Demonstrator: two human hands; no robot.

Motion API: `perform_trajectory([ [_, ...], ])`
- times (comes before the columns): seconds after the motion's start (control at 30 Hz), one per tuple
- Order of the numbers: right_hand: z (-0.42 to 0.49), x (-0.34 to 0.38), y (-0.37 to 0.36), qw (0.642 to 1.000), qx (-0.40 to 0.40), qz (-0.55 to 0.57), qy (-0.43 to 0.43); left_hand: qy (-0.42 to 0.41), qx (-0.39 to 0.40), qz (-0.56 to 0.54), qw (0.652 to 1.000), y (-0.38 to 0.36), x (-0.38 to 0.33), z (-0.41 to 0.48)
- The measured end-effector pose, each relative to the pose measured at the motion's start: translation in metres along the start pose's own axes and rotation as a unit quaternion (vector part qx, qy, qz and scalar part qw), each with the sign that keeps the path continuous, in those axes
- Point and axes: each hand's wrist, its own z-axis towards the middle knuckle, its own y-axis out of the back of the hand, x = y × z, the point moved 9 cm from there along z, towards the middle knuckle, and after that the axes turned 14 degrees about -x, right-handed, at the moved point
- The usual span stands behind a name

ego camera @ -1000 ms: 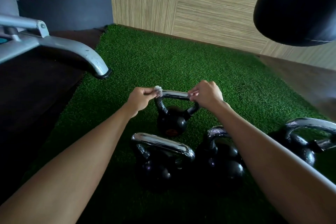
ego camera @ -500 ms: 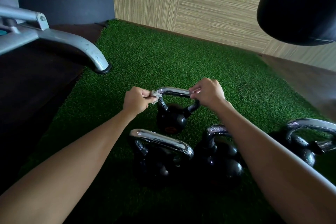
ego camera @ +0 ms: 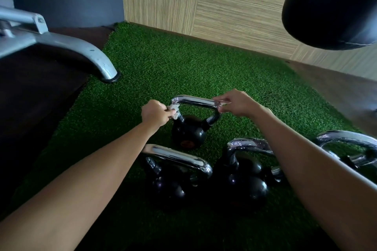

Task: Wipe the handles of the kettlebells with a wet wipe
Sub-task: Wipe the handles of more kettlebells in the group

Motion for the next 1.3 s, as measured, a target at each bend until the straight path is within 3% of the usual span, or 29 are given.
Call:
perform_trajectory([
  [0.23,-0.021,0.005,-0.011,0.999,0.001,0.007,-0.054,0.014,0.048,0.04,0.998,-0.013,-0.012,0.016],
  [0.43,-0.044,0.024,-0.041,0.991,0.008,0.036,-0.129,-0.028,0.124,0.063,0.99,-0.057,-0.039,0.003],
  [0.57,-0.037,0.01,-0.022,0.985,-0.022,-0.015,-0.172,-0.03,0.12,0.057,0.991,-0.074,-0.058,0.004],
  [0.7,-0.035,-0.003,-0.021,0.983,0.019,-0.028,-0.182,-0.065,0.068,0.108,0.99,-0.082,-0.074,0.009],
  [0.8,-0.033,-0.005,-0.027,0.982,-0.003,0.004,-0.187,-0.039,0.038,0.127,0.99,-0.083,-0.061,0.023],
  [1.13,-0.036,-0.009,-0.027,0.982,0.018,0.02,-0.187,0.102,0.179,0.083,0.975,-0.098,-0.031,0.006],
  [1.3,-0.037,-0.01,-0.027,0.983,0.014,0.026,-0.183,0.081,0.11,0.062,0.989,-0.09,-0.037,0.015],
])
